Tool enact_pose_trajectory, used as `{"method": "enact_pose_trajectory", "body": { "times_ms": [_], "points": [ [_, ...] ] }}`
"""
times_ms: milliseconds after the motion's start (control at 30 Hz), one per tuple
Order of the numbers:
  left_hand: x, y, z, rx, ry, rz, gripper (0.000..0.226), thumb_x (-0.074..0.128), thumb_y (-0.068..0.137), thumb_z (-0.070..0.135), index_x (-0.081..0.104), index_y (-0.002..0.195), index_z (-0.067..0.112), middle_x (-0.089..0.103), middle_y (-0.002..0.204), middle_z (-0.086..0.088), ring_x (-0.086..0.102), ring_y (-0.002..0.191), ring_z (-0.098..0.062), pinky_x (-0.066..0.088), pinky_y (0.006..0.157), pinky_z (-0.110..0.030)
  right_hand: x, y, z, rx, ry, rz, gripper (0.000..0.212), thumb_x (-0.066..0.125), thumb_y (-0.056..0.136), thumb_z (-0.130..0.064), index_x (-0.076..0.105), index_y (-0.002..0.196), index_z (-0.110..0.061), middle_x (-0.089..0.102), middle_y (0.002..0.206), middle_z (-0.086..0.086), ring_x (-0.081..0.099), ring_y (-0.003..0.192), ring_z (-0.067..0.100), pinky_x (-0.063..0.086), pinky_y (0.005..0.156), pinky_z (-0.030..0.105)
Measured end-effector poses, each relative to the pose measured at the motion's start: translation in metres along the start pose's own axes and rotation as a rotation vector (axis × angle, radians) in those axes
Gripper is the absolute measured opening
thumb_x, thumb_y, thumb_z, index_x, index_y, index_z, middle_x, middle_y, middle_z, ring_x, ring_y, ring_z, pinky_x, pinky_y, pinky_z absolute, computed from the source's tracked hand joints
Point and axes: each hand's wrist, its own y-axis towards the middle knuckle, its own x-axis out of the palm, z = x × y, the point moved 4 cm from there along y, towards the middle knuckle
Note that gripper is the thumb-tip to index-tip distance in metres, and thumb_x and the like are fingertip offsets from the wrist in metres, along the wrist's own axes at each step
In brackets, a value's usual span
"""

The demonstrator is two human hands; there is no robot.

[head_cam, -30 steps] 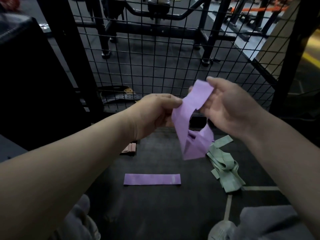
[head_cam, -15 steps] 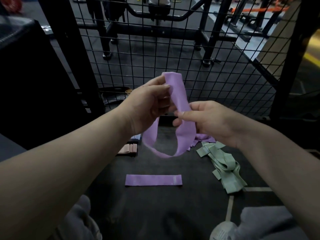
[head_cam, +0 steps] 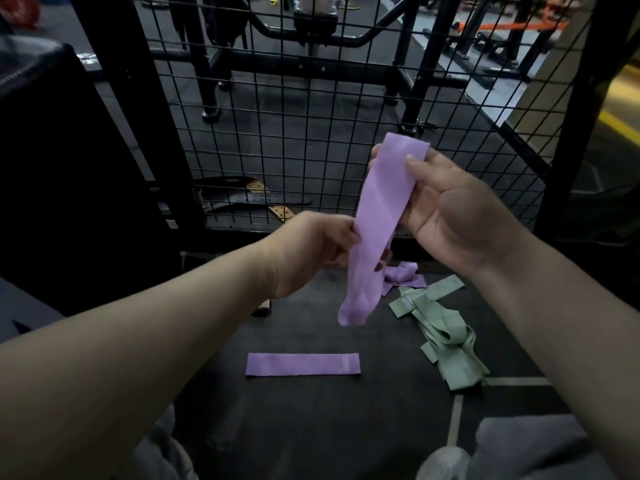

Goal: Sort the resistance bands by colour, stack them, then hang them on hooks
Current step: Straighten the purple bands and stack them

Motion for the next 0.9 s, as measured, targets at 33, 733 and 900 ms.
{"method": "enact_pose_trajectory", "body": {
  "times_ms": [33, 733, 900],
  "points": [
    [-0.002, 0.001, -0.002, -0.016, 0.077, 0.008, 0.05, 0.052, 0.068, 0.005, 0.058, 0.113, -0.018, 0.063, 0.106, -0.028, 0.059, 0.094, -0.029, 0.043, 0.092, -0.04, -0.003, 0.001, -0.003, -0.009, 0.013, 0.014, 0.036, 0.039, 0.104, -0.011, 0.053, 0.136, -0.003, 0.068, 0.114, 0.007, 0.066, 0.104, 0.017, 0.056, 0.088, 0.034],
    [-0.015, -0.001, 0.021, 0.216, -0.012, 0.254, 0.024, 0.054, 0.099, 0.012, 0.064, 0.119, 0.003, 0.068, 0.104, -0.018, 0.064, 0.09, -0.029, 0.054, 0.087, -0.045, -0.006, -0.014, 0.032, 0.484, -0.517, -0.157, 0.035, 0.058, 0.095, -0.031, 0.065, 0.118, -0.005, 0.073, 0.111, 0.014, 0.07, 0.106, 0.03, 0.052, 0.096, 0.042],
    [-0.025, -0.001, 0.024, 0.178, -0.112, 0.332, 0.025, 0.05, 0.101, 0.011, 0.063, 0.121, 0.001, 0.066, 0.101, -0.018, 0.064, 0.089, -0.03, 0.057, 0.077, -0.039, -0.009, -0.011, 0.033, 0.336, -0.596, -0.068, 0.019, 0.062, 0.093, -0.004, 0.064, 0.112, 0.001, 0.074, 0.103, 0.016, 0.073, 0.093, 0.028, 0.059, 0.088, 0.038]
  ]
}}
